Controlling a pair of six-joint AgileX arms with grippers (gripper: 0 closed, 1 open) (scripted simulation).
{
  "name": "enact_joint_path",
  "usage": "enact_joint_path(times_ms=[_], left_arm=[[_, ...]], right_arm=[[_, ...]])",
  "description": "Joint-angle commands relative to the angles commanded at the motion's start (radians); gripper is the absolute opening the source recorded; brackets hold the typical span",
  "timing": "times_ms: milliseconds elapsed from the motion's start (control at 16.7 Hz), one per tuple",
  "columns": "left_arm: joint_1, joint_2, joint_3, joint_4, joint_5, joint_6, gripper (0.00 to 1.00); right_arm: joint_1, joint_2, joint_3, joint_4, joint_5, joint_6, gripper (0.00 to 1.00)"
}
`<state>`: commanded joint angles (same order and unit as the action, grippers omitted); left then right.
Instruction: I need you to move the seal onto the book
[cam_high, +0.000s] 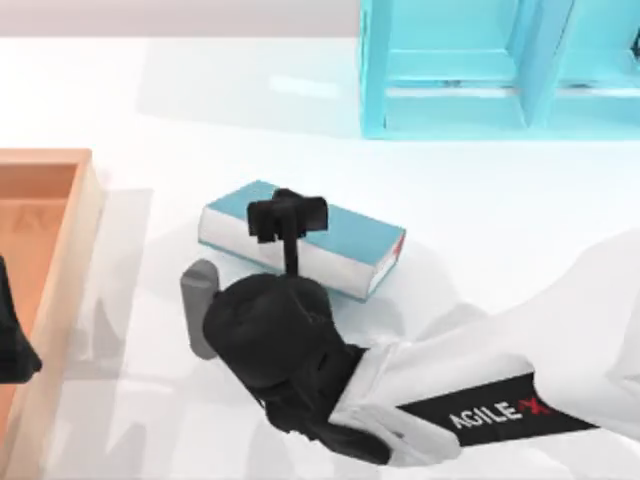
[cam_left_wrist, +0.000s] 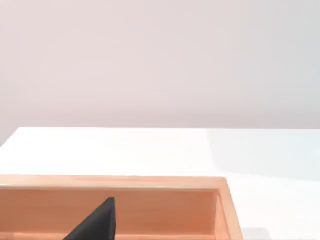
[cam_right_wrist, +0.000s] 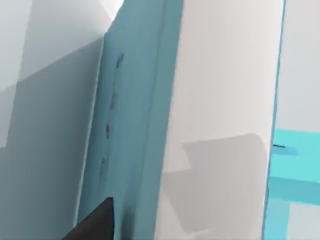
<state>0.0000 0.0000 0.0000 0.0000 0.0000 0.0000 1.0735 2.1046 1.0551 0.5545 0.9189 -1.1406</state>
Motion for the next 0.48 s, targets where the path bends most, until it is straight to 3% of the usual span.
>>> enact_joint_path(times_ms=[480], left_arm=[[0.000,0.000,0.000,0.000,0.000,0.000,1.00]], right_arm=[[0.283,-0.140,-0.112,-0.299,0.228,0.314,1.00]])
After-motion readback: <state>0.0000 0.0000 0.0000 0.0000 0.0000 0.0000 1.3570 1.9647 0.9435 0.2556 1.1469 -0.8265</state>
